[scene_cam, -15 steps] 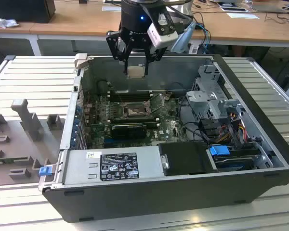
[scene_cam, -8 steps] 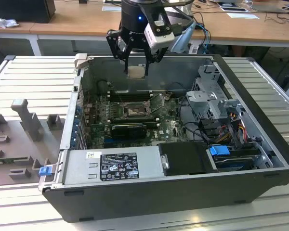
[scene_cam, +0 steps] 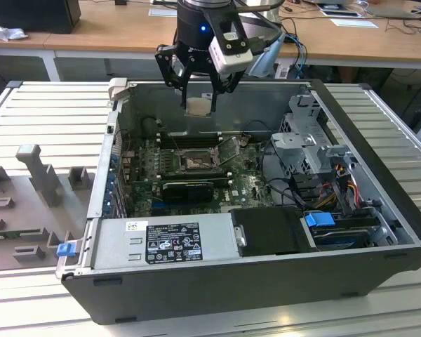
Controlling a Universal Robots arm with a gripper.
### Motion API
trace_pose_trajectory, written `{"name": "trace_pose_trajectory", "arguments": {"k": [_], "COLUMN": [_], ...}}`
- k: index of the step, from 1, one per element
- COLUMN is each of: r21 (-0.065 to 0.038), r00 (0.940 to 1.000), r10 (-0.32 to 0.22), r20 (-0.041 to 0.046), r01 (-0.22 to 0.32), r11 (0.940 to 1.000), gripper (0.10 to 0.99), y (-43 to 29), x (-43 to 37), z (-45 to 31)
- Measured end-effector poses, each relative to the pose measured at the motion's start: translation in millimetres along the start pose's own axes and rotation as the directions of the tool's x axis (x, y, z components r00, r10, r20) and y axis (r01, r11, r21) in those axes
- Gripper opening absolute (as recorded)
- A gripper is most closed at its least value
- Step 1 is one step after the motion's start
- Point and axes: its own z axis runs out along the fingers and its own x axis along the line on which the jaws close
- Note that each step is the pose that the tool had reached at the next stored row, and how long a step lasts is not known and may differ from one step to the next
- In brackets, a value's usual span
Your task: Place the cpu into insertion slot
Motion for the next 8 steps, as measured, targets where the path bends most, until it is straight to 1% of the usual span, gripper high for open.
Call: {"name": "trace_pose_trajectory", "arguments": {"k": [4, 8], "r21": [0.000, -0.001], "r00": [0.9996, 0.9992], "r10": [0.027, 0.040], "r20": [0.0025, 0.0036], "r01": [-0.027, -0.040], "r11": [0.9996, 0.9992], "gripper": [0.529, 0.529], "y": [0.0, 0.0], "x": [0.0, 0.0], "z": [0.1, 0.2]}}
